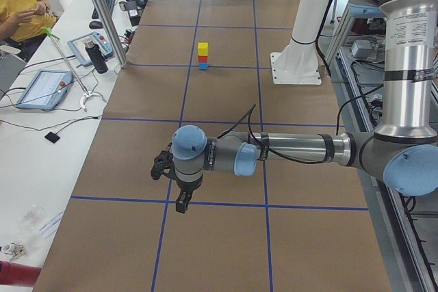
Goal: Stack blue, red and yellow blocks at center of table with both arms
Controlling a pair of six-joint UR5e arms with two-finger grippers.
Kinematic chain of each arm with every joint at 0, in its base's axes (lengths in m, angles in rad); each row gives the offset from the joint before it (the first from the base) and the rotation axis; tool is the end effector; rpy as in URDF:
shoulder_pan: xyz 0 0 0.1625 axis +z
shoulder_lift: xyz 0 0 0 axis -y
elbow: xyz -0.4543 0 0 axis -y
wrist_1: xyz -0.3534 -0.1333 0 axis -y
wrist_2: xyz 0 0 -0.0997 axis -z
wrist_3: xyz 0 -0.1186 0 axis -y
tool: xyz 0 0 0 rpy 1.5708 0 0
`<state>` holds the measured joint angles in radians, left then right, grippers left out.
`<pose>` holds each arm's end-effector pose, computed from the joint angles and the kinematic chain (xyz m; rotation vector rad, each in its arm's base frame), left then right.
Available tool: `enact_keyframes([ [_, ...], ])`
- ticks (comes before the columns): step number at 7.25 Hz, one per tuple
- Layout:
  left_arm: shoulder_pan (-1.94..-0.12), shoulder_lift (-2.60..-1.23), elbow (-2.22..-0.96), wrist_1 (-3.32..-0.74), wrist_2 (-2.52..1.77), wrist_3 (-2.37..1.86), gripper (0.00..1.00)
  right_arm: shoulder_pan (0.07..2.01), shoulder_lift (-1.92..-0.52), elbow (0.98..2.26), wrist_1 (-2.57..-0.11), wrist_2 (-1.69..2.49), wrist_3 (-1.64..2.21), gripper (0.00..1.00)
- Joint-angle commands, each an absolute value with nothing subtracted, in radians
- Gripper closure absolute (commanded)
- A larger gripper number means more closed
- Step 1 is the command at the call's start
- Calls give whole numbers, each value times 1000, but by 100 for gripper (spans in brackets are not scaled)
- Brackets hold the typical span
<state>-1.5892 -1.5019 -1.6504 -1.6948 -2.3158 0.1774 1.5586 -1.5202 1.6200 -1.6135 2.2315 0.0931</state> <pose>-0.0608 -0.4316 0.6849 0.2009 0.7290 0.2015 0.0547 -0.4802 0.6688 0.0202 -0.6626 0.0591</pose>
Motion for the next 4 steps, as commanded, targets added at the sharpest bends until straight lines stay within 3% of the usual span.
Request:
enact_keyframes([
  [1,-1589,-1500,-1651,-1694,-2312,176,0,1559,-1522,1620,-1612,2232,94,0],
  [4,-1589,-1477,-1663,-1694,-2313,178,0,1559,-1523,1618,-1612,2233,94,0],
])
